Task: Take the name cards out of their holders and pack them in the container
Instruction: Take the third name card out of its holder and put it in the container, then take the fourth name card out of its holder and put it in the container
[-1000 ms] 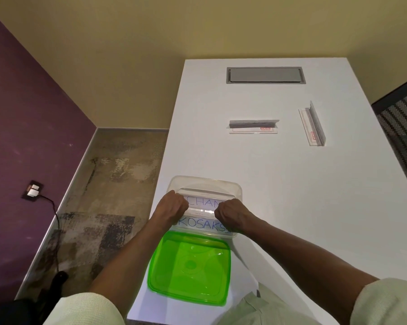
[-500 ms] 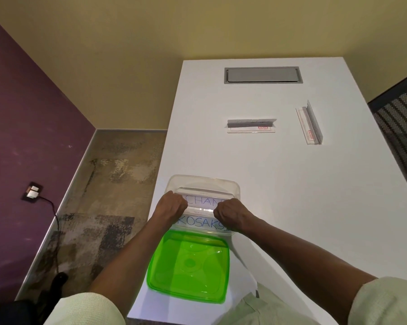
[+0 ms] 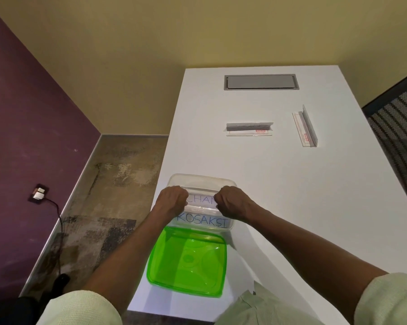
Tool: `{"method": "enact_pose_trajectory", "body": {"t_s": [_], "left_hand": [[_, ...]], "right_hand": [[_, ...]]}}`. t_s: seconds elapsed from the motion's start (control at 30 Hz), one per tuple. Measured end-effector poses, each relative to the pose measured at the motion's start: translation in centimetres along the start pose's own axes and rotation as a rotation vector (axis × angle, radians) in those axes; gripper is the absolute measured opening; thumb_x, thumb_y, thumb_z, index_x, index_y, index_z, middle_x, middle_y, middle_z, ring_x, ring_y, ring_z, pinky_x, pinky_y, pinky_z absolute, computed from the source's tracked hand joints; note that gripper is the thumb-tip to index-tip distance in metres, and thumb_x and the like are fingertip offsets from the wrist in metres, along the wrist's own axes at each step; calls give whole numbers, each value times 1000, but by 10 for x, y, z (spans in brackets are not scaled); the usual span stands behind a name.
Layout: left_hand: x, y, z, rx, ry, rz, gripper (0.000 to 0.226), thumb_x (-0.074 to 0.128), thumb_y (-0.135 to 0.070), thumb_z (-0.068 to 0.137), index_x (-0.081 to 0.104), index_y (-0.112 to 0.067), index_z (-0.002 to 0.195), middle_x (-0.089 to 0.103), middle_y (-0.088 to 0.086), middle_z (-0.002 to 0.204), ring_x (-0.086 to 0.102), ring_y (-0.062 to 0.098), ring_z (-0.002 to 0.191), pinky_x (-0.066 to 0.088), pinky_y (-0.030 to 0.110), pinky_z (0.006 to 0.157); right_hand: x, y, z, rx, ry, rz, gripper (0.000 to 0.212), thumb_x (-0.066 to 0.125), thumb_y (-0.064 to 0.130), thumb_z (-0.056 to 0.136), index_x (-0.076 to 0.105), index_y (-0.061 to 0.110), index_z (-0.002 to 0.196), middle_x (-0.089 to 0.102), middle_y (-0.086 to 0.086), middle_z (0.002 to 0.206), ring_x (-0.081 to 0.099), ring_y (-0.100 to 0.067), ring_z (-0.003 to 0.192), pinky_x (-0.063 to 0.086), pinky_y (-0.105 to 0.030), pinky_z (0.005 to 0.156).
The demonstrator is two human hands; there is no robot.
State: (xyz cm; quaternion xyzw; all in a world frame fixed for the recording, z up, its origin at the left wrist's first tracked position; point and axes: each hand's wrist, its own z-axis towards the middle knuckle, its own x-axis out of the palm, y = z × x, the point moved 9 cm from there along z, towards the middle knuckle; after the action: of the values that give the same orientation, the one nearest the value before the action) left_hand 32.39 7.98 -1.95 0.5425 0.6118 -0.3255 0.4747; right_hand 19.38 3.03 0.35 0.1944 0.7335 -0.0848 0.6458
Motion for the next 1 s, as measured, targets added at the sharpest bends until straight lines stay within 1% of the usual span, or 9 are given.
{"method": "enact_pose_trajectory", "body": {"t_s": [0.17,0.27,0.33,0.5,0.63,0.73,0.8,0.9,1.0], "left_hand": [[-36,8,-14,-106,-278,-260,24,48,-19,96,68,-12,85,70,12,88,64,33,85,43,33,66],[-49,9,-18,-147,-356,-341,24,46,-11,94,58,-8,74,63,13,75,52,30,69,34,33,59],[-58,3,-20,-150,-393,-365,24,44,-9,93,54,-5,72,60,14,71,45,26,65,29,32,58],[-79,-30,-16,-117,-442,-428,23,44,-11,95,58,-5,77,62,12,74,53,30,70,36,35,58],[-97,-62,-5,-102,-474,-445,24,43,-11,94,52,-6,73,59,14,71,45,27,66,29,32,56],[-110,-88,7,-68,-515,-499,22,46,-13,96,66,-5,93,70,14,91,60,29,83,45,35,70],[-118,-106,15,-54,-533,-530,24,46,-15,98,67,-3,103,71,15,101,62,32,94,49,38,80],[-130,-134,28,-46,-540,-554,25,46,-16,98,66,-2,103,70,16,104,58,29,87,46,34,79],[-145,-161,37,-31,-575,-581,24,47,-15,98,67,-4,105,71,14,104,62,33,97,48,36,82]], "right_hand": [[-27,-11,-17,14,-183,-32,11,59,4,77,58,4,66,61,-19,60,57,-35,58,32,-32,51],[-35,-20,-30,42,-231,-22,18,66,2,70,52,8,60,57,-13,52,52,-31,51,33,-30,47],[-38,-29,-40,71,-232,-18,19,64,2,71,50,9,60,56,-12,52,51,-32,53,34,-32,46],[-45,-58,-69,119,-275,-4,31,66,2,69,39,14,57,52,-9,48,49,-31,49,29,-29,44],[-48,-89,-93,173,-295,-23,42,67,4,67,28,17,61,47,-6,46,46,-27,48,22,-26,44],[-50,-115,-113,216,-314,-40,41,69,7,66,29,19,62,45,-3,47,43,-25,48,21,-25,46],[-52,-134,-127,240,-342,-29,41,69,7,66,29,19,62,43,-3,48,37,-24,49,20,-26,47],[-55,-164,-148,298,-370,-33,33,71,7,65,39,14,61,44,-3,49,41,-25,48,26,-27,45],[-60,-190,-166,339,-399,-30,30,74,5,62,45,11,60,45,-4,49,44,-26,48,31,-27,44]]}}
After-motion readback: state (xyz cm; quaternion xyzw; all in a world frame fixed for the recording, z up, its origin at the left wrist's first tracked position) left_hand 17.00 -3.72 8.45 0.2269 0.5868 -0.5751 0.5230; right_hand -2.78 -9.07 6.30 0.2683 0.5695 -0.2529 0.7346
